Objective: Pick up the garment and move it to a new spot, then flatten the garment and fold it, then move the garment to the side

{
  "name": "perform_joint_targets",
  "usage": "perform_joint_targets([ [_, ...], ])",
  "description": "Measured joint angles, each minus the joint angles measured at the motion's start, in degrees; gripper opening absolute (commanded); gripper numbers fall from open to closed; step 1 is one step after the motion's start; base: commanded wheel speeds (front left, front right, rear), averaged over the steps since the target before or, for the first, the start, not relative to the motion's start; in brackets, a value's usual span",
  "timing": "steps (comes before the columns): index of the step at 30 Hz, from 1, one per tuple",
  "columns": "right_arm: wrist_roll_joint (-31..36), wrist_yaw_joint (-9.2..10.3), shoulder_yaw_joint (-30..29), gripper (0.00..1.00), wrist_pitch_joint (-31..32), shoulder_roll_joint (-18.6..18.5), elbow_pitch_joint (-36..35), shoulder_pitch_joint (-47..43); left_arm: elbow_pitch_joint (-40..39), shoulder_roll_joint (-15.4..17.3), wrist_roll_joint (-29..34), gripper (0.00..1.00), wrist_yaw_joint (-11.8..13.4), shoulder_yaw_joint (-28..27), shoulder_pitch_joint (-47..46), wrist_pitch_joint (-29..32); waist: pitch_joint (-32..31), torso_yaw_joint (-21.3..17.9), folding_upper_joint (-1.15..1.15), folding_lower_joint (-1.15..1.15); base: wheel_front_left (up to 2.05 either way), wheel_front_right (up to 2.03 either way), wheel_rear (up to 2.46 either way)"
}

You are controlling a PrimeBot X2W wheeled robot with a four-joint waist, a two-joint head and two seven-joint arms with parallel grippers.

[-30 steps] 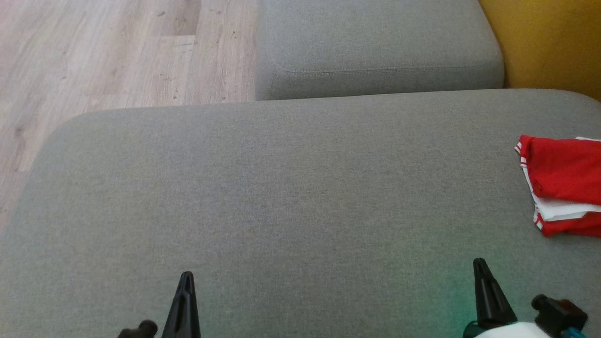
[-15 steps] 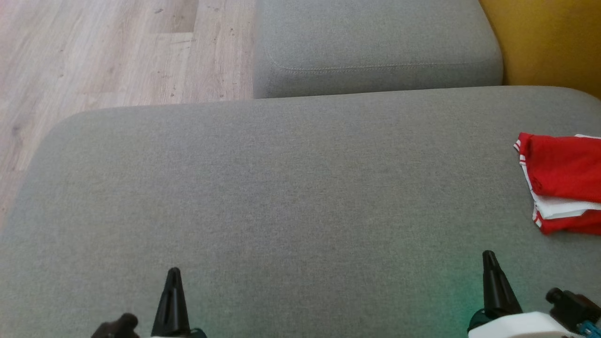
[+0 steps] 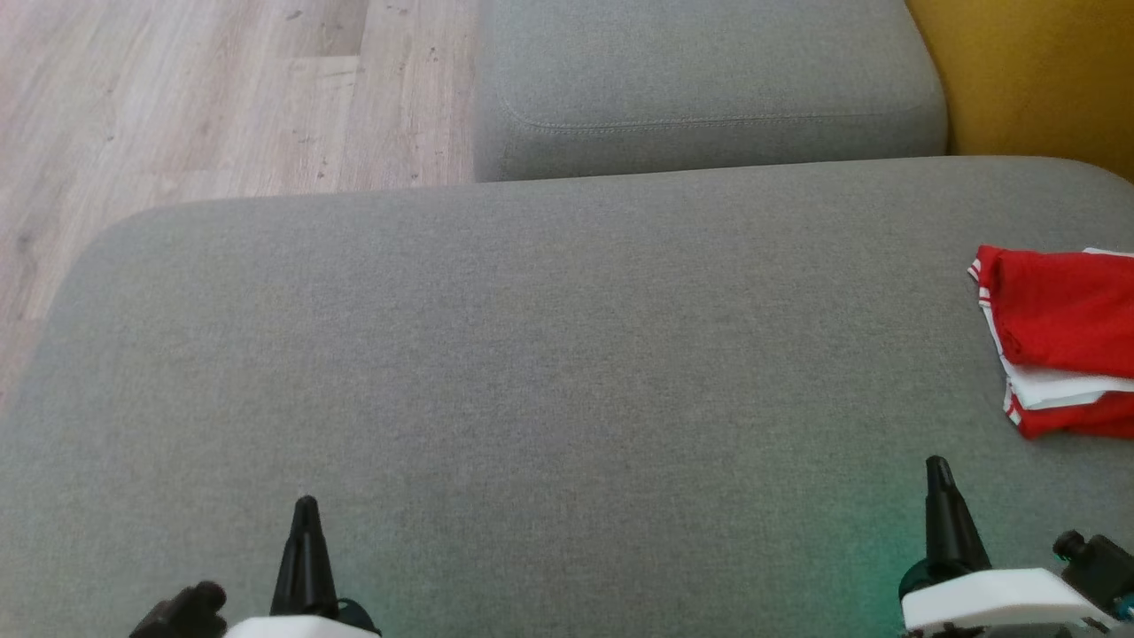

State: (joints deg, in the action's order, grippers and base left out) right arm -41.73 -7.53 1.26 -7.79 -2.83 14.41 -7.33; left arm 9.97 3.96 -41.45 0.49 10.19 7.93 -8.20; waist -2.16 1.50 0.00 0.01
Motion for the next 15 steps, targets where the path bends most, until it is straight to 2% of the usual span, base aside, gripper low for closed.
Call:
perform_joint_targets([
  [15,-10.24,0.00,-1.25,0.00,2.33,-0.16,0.24,1.48,1.07,0.10,-10.45,0.00,-1.54,-2.19,-1.99,2.15,0.46,-0.30,0.00,0.00,0.00,0.00,0.00],
])
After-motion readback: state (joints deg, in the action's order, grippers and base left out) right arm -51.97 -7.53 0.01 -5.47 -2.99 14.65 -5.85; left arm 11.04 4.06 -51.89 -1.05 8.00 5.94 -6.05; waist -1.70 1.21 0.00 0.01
